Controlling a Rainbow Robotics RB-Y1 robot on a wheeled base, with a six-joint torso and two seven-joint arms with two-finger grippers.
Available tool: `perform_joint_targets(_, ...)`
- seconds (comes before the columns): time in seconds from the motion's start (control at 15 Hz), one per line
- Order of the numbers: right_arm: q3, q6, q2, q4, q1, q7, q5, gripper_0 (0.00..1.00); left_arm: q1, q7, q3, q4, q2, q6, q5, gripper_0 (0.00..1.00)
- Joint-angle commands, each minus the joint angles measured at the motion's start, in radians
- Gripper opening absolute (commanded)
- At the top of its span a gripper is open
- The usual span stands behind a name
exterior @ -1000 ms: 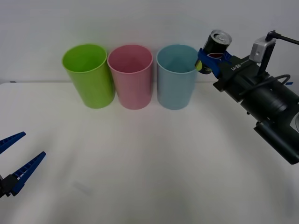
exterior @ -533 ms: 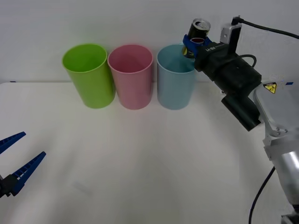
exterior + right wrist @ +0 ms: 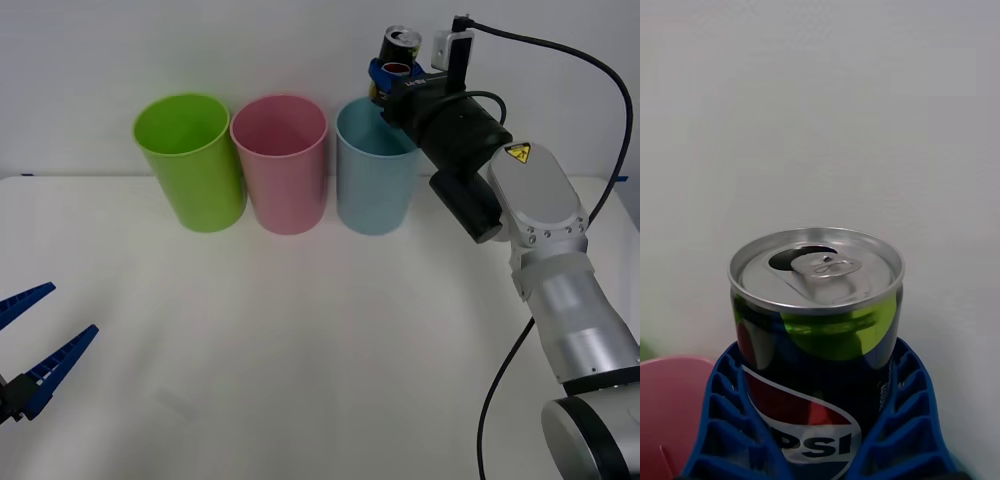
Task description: Grasp the object on the table and drop it into the matching bin: aluminum can to the light blue bin, PET bottle to the pink bin.
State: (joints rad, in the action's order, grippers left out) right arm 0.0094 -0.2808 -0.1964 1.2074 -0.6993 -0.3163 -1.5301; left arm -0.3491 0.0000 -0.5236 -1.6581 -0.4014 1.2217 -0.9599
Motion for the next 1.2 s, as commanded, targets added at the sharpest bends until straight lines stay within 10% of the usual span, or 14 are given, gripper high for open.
perform_joint_targets(0.07,0.004,0.0,0.0,-0.002,0.0,0.0,-0.001,0.0,0.0,0.0,0.0,0.0,0.0,0.0,0.0,1.0)
perform_joint_targets(0.2,0.007,-0.001,0.0,0.0,0.0,0.0,-0.001,0.0,0.0,0.0,0.0,0.0,0.0,0.0,0.0,1.0)
perform_joint_targets(0.27,0.007,0.0,0.0,-0.002,0.0,0.003,-0.001,0.18,0.0,0.0,0.0,0.0,0.0,0.0,0.0,1.0)
perform_joint_targets(0.33,0.007,0.0,0.0,0.0,0.0,0.005,-0.001,0.76,0.0,0.0,0.0,0.0,0.0,0.0,0.0,1.0)
perform_joint_targets(0.4,0.009,0.0,0.0,0.0,0.0,0.01,-0.001,1.0,0.0,0.0,0.0,0.0,0.0,0.0,0.0,1.0)
perform_joint_targets(1.2,0.073,-0.029,-0.084,0.201,0.158,0.014,0.065,1.0,0.0,0.0,0.0,0.0,0.0,0.0,0.0,1.0)
